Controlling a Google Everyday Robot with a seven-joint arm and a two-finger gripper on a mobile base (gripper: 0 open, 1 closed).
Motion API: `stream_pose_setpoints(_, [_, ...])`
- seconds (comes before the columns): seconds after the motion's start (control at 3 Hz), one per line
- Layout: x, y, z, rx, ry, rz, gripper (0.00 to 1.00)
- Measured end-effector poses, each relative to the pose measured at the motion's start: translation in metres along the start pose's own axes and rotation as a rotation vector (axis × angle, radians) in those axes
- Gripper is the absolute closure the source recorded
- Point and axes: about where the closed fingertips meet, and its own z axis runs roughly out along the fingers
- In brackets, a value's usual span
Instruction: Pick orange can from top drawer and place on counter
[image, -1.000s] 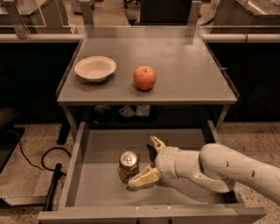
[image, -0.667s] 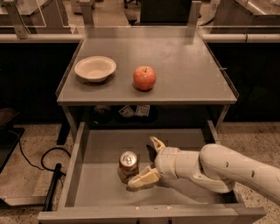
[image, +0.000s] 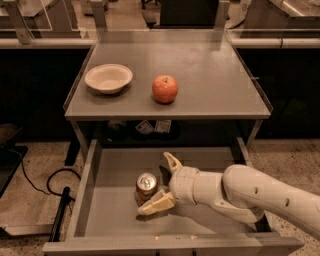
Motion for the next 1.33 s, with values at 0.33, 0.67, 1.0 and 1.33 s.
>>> stream_pose_setpoints(0.33, [0.002, 0.002, 0.005, -0.002, -0.005, 0.008, 0.0])
stream_pose_setpoints(0.67, [0.007, 0.008, 0.015, -0.008, -0.028, 0.037, 0.0])
stream_pose_setpoints(1.0, [0.011, 0.012, 0.022, -0.02, -0.04, 0.063, 0.0])
stream_pose_setpoints(1.33, [0.014, 0.014, 0.025, -0.01, -0.047, 0.068, 0.18])
